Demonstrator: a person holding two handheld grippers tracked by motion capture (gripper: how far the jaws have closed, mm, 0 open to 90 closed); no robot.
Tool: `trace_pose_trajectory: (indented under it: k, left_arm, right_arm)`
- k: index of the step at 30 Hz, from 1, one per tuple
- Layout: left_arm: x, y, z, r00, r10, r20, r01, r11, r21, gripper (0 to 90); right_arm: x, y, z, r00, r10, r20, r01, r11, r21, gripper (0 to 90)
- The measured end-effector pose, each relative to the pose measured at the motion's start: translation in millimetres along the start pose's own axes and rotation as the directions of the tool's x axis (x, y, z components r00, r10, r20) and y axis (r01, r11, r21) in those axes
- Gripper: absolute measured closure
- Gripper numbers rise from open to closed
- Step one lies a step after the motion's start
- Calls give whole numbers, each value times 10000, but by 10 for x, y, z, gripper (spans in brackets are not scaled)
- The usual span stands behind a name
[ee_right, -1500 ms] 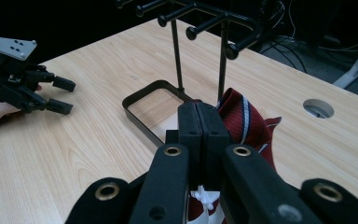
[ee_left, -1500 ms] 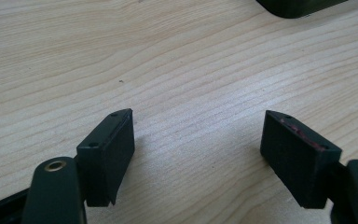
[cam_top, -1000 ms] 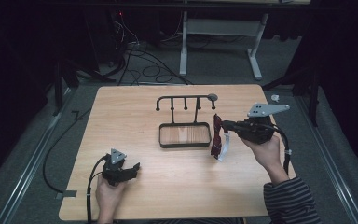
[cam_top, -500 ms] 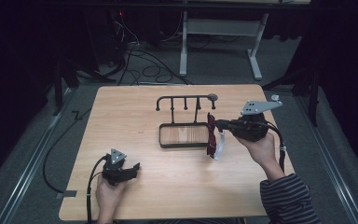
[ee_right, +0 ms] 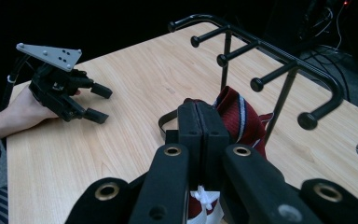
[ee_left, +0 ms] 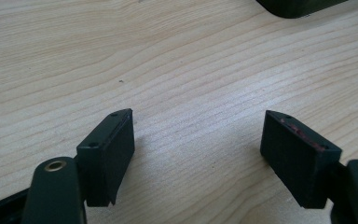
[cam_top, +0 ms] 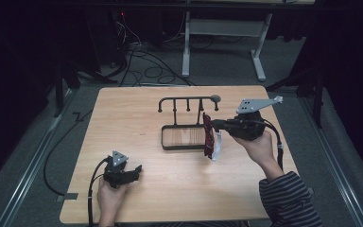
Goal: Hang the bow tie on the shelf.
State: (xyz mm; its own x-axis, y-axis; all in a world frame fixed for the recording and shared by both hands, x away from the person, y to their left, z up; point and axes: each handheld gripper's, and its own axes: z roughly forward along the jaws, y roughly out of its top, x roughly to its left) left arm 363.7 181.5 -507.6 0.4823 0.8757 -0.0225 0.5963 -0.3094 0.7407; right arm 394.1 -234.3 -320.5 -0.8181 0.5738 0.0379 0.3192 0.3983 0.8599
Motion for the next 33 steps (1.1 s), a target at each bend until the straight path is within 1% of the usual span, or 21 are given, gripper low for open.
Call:
trace_pose_trajectory:
  k: [3, 5, 15, 22, 28, 33]
  left_arm:
    - [0, -1, 1, 10000, 0, -1, 0, 10000, -14, 265]
    - [0, 0, 0, 10000, 3, 2, -3, 10000, 4, 264]
    - [0, 0, 0, 10000, -3, 2, 3, 10000, -1, 264]
    - [0, 0, 0, 10000, -2, 0, 2, 10000, 1, 265]
    - [0, 0, 0, 10000, 1, -6, -1, 10000, 4, 265]
    - [1, 0, 0, 10000, 0, -2, 0, 10000, 4, 264]
  right_arm:
    - [9, 20, 21, 10000, 2, -47, -2, 10000, 59, 900]
    - [15, 48, 60, 9999, -91, -115, 93, 9999, 138, 900]
    - [13, 130, 186, 9992, -95, -396, 107, 9995, 301, 900]
    - [23, 217, 280, 9981, -235, -566, 260, 9987, 434, 900]
    - [25, 309, 388, 9967, -389, -706, 432, 9972, 612, 900]
    - [23, 379, 498, 9958, -395, -832, 464, 9955, 827, 900]
